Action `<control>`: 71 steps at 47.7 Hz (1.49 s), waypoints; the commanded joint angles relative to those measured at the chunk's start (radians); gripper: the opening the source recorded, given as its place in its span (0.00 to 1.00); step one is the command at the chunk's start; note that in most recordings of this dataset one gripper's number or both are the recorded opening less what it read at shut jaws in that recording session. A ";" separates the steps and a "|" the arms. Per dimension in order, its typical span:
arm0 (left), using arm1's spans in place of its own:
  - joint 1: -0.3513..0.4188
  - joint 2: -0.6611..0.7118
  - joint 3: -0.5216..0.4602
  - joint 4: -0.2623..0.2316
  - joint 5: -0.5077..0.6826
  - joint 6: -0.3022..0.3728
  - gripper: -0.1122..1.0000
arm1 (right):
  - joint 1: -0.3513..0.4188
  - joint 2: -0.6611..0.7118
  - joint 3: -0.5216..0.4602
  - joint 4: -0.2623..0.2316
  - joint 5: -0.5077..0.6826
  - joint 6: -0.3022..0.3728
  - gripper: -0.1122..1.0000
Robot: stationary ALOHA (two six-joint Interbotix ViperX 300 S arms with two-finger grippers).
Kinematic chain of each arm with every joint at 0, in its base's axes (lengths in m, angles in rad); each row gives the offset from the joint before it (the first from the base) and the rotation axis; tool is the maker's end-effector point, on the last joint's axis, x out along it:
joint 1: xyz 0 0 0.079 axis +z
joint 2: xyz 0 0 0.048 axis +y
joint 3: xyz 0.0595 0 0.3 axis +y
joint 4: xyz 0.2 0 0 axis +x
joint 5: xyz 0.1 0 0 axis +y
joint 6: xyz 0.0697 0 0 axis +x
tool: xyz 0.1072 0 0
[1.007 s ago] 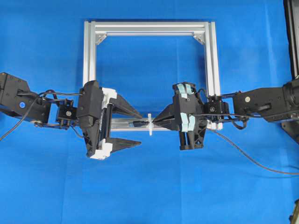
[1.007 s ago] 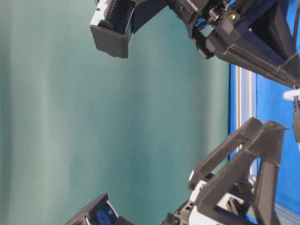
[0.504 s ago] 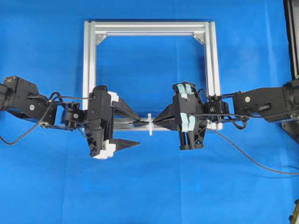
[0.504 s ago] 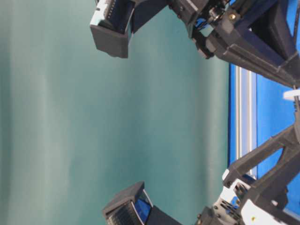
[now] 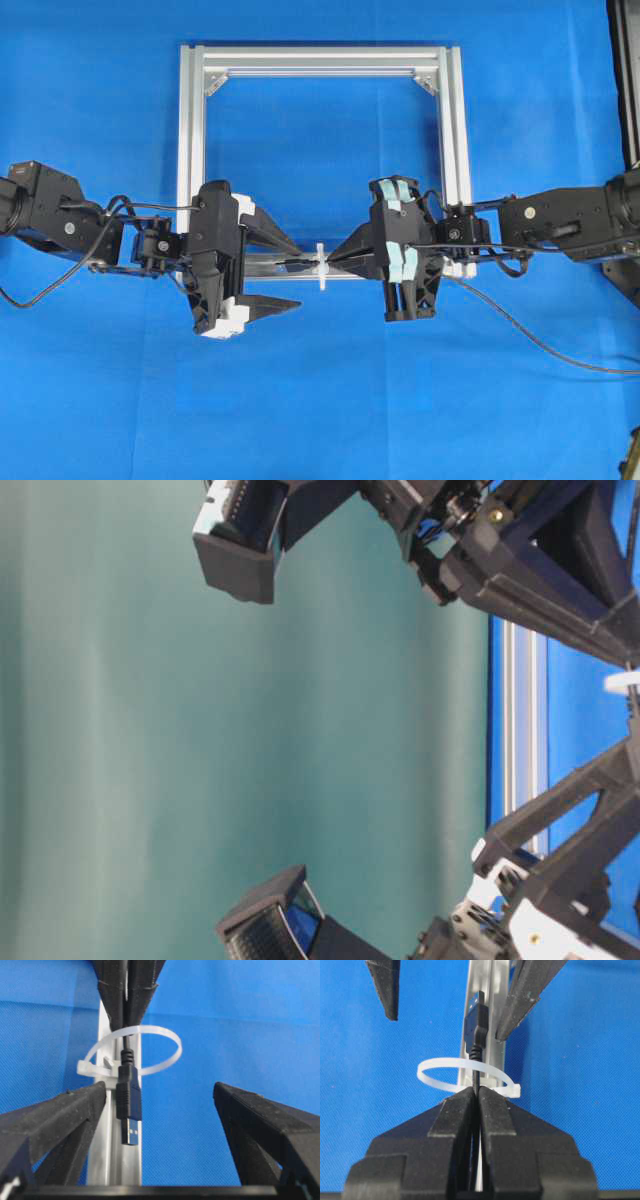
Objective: Insert the wire through the string loop located in the center.
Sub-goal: 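Move the left gripper to the plug emerging from the loop, then close the left gripper on the USB plug past the loop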
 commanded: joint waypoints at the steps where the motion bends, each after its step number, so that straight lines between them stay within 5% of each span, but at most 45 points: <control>1: 0.002 -0.015 -0.014 0.000 -0.008 -0.002 0.92 | 0.002 -0.012 -0.008 -0.002 -0.009 0.000 0.08; 71: 0.003 -0.015 -0.017 0.000 -0.002 -0.005 0.88 | 0.002 -0.011 -0.008 -0.005 -0.008 0.000 0.08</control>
